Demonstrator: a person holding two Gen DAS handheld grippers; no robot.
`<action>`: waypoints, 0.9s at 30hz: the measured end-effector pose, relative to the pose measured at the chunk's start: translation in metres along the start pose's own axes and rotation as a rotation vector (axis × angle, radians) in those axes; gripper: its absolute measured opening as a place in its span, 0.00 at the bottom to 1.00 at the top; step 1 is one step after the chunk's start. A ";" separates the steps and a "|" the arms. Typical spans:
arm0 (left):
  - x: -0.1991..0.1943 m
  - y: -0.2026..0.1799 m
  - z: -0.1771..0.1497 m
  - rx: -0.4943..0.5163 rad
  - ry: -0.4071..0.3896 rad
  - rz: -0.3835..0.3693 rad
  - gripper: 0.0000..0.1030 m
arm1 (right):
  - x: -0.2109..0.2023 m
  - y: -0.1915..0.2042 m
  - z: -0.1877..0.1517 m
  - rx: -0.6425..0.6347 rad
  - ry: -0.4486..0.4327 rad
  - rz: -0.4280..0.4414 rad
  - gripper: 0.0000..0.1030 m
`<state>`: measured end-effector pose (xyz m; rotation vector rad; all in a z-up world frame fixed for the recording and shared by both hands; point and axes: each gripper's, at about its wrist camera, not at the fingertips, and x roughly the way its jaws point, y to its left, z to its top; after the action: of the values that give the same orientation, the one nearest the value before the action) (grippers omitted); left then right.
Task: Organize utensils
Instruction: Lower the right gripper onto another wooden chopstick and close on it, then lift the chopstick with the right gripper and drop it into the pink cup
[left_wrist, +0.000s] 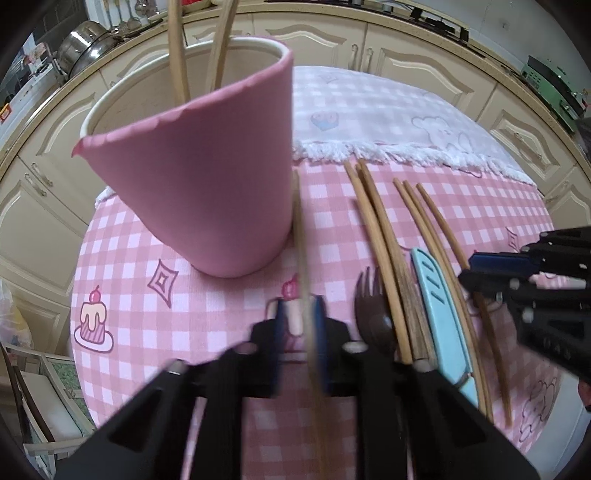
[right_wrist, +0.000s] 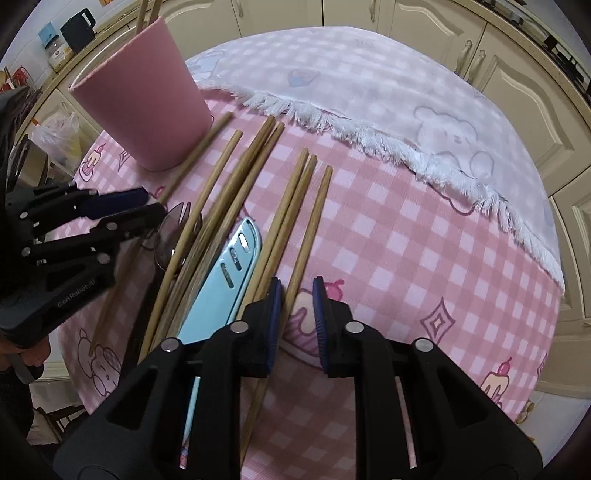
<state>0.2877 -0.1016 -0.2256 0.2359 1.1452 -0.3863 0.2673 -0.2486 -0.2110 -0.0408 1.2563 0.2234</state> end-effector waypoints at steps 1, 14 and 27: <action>-0.001 -0.001 -0.001 0.004 0.003 -0.002 0.08 | 0.000 -0.003 -0.001 0.010 0.004 0.006 0.08; -0.011 0.005 -0.006 -0.027 -0.041 -0.049 0.05 | -0.007 -0.008 -0.006 0.028 -0.060 0.070 0.05; -0.093 0.003 -0.026 -0.036 -0.349 -0.146 0.05 | -0.073 -0.026 -0.023 0.147 -0.364 0.294 0.05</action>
<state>0.2341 -0.0727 -0.1510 0.0494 0.8268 -0.5132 0.2291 -0.2882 -0.1519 0.3011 0.9082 0.3736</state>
